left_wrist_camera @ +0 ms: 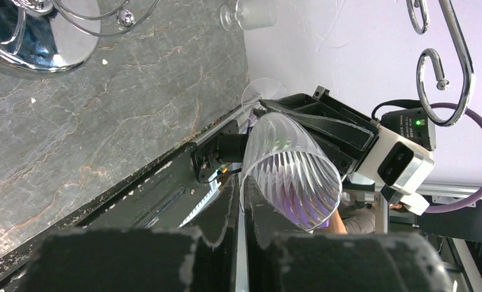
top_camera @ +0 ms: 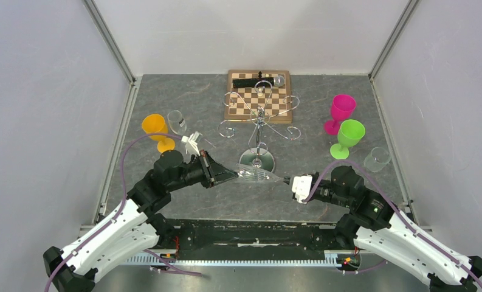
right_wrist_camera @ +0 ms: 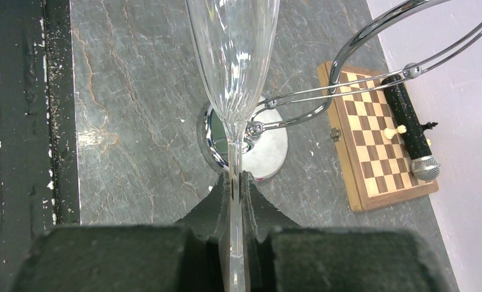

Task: Take the wine glass off the wine glass rack
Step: Place the wine glass at the center of the board.

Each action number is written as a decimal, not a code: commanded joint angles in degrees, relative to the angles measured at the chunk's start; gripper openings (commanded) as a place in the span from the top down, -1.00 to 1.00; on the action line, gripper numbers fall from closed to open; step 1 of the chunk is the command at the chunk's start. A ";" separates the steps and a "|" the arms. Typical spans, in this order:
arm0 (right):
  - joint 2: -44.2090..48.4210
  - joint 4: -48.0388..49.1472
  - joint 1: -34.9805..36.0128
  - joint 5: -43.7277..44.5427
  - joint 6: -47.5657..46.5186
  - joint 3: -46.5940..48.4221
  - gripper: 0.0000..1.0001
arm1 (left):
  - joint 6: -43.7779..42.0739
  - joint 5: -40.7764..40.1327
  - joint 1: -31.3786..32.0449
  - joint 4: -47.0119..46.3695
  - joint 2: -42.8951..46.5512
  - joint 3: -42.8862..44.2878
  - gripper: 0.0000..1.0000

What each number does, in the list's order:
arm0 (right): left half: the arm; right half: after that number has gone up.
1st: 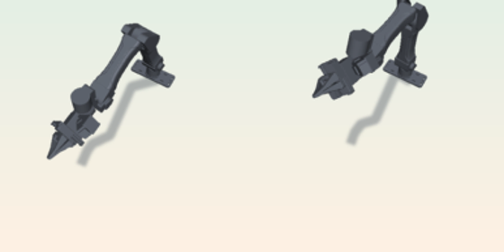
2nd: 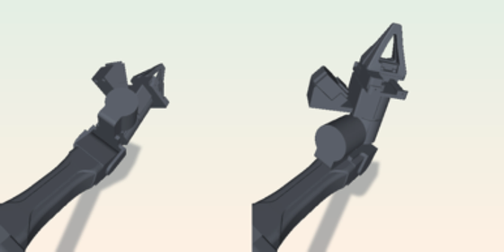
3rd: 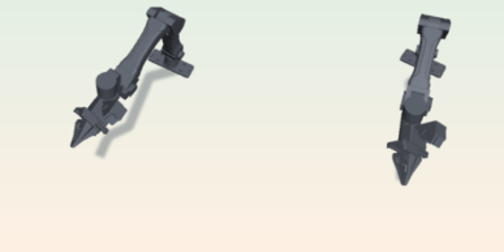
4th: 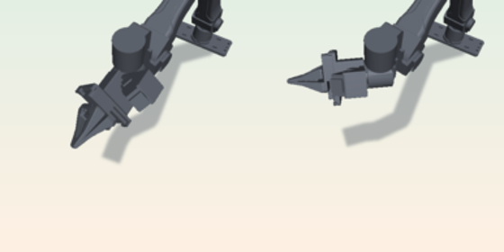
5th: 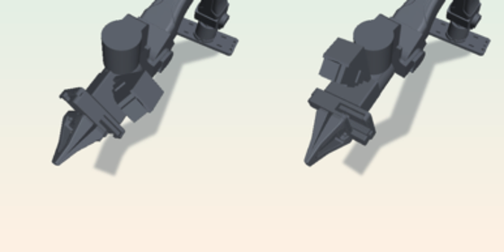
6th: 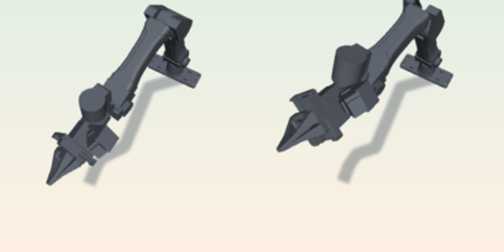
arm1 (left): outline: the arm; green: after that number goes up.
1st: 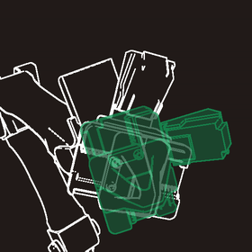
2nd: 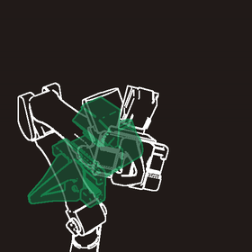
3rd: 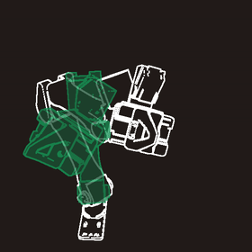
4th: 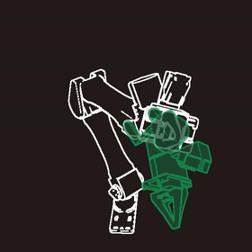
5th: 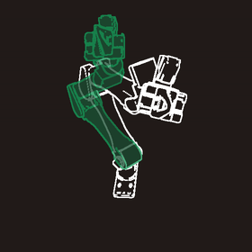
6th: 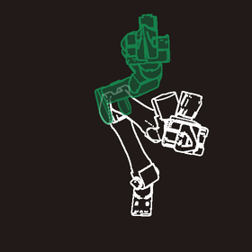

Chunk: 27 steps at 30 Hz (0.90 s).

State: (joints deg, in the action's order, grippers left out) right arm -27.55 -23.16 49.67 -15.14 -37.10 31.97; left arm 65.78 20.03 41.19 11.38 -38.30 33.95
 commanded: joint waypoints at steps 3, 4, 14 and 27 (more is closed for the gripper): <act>0.10 4.71 0.22 -0.03 0.63 0.73 1.00 | 1.19 2.92 -0.41 -4.11 -0.93 -0.59 0.95; 0.04 4.92 0.18 0.05 0.58 0.65 1.00 | 1.07 3.30 -0.41 -4.45 -1.22 -0.59 0.95; 1.17 6.36 0.17 2.51 0.53 -0.49 0.34 | -3.26 1.59 -0.41 1.46 -1.07 3.35 0.95; 4.34 3.98 0.17 2.73 1.51 -0.46 -0.07 | -12.07 -6.91 -0.36 18.71 -1.55 13.20 0.95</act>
State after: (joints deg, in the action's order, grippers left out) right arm -24.58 -20.27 49.67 -12.97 -36.64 31.03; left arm 59.72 16.80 40.86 24.14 -39.72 42.30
